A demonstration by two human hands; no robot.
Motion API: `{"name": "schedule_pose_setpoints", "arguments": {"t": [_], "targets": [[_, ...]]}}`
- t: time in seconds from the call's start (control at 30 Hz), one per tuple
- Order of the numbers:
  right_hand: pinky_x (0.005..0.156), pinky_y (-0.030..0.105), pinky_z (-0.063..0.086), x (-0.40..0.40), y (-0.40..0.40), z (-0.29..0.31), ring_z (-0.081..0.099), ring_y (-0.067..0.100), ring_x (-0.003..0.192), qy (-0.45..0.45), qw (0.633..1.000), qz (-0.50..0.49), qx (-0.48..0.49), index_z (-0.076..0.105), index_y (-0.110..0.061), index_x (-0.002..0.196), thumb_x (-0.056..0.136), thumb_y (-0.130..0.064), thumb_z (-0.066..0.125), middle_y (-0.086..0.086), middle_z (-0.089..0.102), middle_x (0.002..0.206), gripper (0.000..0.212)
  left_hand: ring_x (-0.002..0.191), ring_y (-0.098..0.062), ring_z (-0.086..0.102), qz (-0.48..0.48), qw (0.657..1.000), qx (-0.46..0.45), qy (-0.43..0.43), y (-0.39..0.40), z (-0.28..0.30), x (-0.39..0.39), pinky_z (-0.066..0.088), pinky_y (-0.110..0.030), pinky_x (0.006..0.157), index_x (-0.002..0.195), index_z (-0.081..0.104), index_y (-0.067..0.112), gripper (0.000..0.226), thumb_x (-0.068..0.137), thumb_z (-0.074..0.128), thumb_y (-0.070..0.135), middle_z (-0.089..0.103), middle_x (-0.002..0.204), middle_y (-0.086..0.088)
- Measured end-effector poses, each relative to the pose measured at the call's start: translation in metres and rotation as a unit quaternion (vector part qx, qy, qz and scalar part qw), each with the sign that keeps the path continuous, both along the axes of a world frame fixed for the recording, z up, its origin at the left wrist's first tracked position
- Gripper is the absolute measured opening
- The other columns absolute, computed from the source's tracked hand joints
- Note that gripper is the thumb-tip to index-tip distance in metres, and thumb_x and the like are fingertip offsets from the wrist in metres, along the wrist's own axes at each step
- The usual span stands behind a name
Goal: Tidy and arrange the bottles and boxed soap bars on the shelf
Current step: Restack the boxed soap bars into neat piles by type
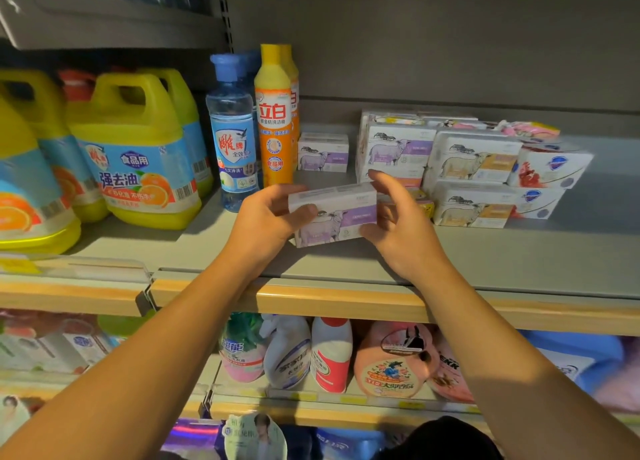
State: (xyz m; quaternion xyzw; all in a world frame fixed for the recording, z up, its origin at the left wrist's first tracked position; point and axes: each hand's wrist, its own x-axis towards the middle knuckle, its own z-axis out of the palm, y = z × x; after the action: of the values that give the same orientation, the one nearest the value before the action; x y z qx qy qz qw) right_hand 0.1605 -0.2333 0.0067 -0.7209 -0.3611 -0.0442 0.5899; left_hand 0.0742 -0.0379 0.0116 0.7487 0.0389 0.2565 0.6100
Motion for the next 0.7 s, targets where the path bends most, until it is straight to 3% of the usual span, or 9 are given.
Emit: {"name": "schedule_pose_setpoints", "arguments": {"t": [0.1, 0.2, 0.33, 0.43, 0.6, 0.7], "targets": [[0.101, 0.040, 0.050, 0.0014, -0.0004, -0.0010, 0.054, 0.013, 0.123, -0.063, 0.996, -0.037, -0.052, 0.045, -0.034, 0.136, 0.082, -0.001, 0.072, -0.003, 0.054, 0.133, 0.069, 0.099, -0.004, 0.069, -0.007, 1.000, 0.021, -0.020, -0.0021, 0.0020, -0.0047, 0.058, -0.027, 0.083, 0.109, 0.067, 0.024, 0.030, 0.083, 0.076, 0.011, 0.074, 0.106, 0.009], [0.098, 0.040, 0.050, 0.0013, -0.0009, -0.0004, 0.056, 0.015, 0.118, -0.066, 0.994, -0.051, -0.064, 0.049, -0.032, 0.133, 0.080, -0.013, 0.078, -0.003, 0.058, 0.128, 0.063, 0.101, -0.003, 0.067, -0.012, 0.998, 0.049, -0.039, -0.0033, 0.0033, -0.0078, 0.057, -0.026, 0.085, 0.103, 0.066, 0.030, 0.036, 0.079, 0.077, 0.005, 0.073, 0.105, 0.012], [0.083, 0.008, 0.040, -0.0031, -0.0002, -0.0009, 0.052, 0.004, 0.101, -0.154, 0.978, -0.116, -0.079, 0.055, -0.026, 0.121, 0.077, -0.016, 0.080, -0.012, 0.058, 0.111, 0.051, 0.104, -0.002, 0.065, -0.037, 0.994, 0.080, -0.062, -0.0040, 0.0039, -0.0107, 0.054, -0.018, 0.081, 0.102, 0.066, 0.033, 0.045, 0.076, 0.078, -0.002, 0.073, 0.101, 0.019], [0.078, -0.002, 0.031, -0.0061, -0.0006, -0.0008, 0.043, -0.004, 0.094, -0.188, 0.968, -0.146, -0.081, 0.057, -0.021, 0.115, 0.075, -0.009, 0.079, -0.014, 0.053, 0.106, 0.048, 0.102, 0.003, 0.064, -0.037, 0.993, 0.094, -0.062, -0.0050, 0.0036, -0.0101, 0.051, -0.012, 0.079, 0.102, 0.066, 0.033, 0.049, 0.072, 0.080, -0.004, 0.072, 0.101, 0.022], [0.079, -0.001, 0.032, -0.0070, -0.0011, 0.0002, 0.044, -0.003, 0.096, -0.191, 0.967, -0.146, -0.084, 0.057, -0.020, 0.115, 0.075, -0.008, 0.080, -0.014, 0.053, 0.106, 0.048, 0.102, 0.001, 0.065, -0.030, 0.993, 0.099, -0.060, -0.0040, 0.0031, -0.0091, 0.053, -0.014, 0.080, 0.103, 0.067, 0.034, 0.049, 0.073, 0.080, -0.002, 0.073, 0.102, 0.019], [0.084, 0.012, 0.042, -0.0045, -0.0008, 0.0013, 0.054, 0.008, 0.103, -0.148, 0.977, -0.118, -0.099, 0.056, -0.024, 0.123, 0.079, -0.019, 0.080, -0.011, 0.058, 0.113, 0.051, 0.100, 0.004, 0.065, 0.000, 0.995, 0.094, -0.036, -0.0007, 0.0015, -0.0058, 0.055, -0.016, 0.080, 0.107, 0.064, 0.033, 0.041, 0.079, 0.078, 0.007, 0.071, 0.105, 0.016]]}}
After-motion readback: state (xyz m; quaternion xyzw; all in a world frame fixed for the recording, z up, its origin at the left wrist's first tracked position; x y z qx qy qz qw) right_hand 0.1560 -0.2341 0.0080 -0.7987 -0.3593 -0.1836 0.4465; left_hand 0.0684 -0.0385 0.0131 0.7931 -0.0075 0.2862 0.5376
